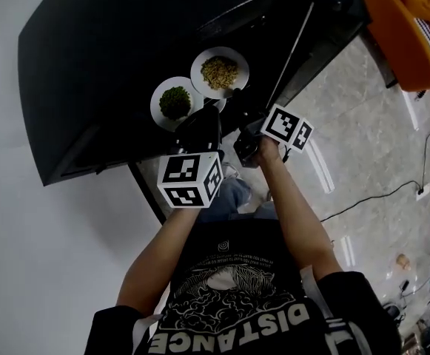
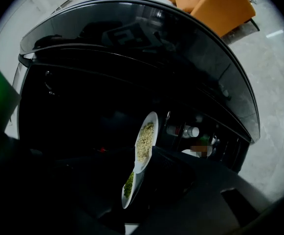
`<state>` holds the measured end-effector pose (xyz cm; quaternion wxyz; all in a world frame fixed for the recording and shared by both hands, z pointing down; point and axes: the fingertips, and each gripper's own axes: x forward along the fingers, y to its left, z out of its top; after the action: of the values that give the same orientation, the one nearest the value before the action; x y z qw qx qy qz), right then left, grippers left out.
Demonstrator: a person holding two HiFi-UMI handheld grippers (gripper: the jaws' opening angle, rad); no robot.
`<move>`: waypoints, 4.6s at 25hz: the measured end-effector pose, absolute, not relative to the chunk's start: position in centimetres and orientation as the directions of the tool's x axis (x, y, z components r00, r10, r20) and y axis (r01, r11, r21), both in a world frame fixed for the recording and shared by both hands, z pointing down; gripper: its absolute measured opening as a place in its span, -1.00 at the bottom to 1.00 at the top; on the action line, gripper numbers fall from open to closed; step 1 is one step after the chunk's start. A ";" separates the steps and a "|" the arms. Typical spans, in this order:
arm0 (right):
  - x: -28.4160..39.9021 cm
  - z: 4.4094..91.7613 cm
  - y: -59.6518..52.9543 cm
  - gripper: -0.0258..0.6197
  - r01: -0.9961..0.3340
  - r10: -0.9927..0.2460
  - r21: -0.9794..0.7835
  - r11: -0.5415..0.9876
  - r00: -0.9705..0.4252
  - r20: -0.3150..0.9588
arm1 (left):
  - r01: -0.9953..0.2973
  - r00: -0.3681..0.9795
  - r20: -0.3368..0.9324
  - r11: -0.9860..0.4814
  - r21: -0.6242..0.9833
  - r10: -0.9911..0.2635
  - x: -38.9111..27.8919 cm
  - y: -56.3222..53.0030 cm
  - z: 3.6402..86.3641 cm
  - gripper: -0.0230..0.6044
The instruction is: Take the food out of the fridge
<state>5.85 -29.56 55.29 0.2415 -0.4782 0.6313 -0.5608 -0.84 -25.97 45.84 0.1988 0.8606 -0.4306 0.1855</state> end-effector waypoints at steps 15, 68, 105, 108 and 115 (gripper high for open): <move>5.6 57.2 -30.9 -0.83 -0.294 -0.842 -0.934 -0.204 -0.433 0.321 | -0.823 0.552 0.512 -0.529 0.208 -0.658 -2.0 -27.4 46.9 -0.92; 11.3 19.6 -12.6 -0.90 0.048 -0.777 -0.971 0.236 -0.591 -0.218 | -0.912 0.405 0.249 -0.369 0.180 -0.880 -3.2 -17.4 26.9 -0.92; 7.4 19.7 -27.8 -0.84 0.037 -0.828 -0.967 0.252 -0.510 -0.235 | -0.906 0.419 0.248 -0.384 0.179 -0.873 -4.5 -22.3 27.4 -0.92; 7.7 19.7 -27.3 -0.84 -0.019 -0.816 -0.957 0.289 -0.528 -0.236 | -0.910 0.411 0.253 -0.377 0.176 -0.876 -4.4 -22.8 27.6 -0.92; 6.1 21.0 -21.1 -0.84 -0.374 -0.765 -0.812 0.448 -0.631 -0.131 | -0.919 0.390 0.261 -0.357 0.166 -0.883 -3.5 -18.6 28.4 -0.92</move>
<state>6.14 -21.12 20.95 0.2493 -0.3499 0.8134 -0.3922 -3.46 -18.61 28.42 0.1432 0.8214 -0.5484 0.0634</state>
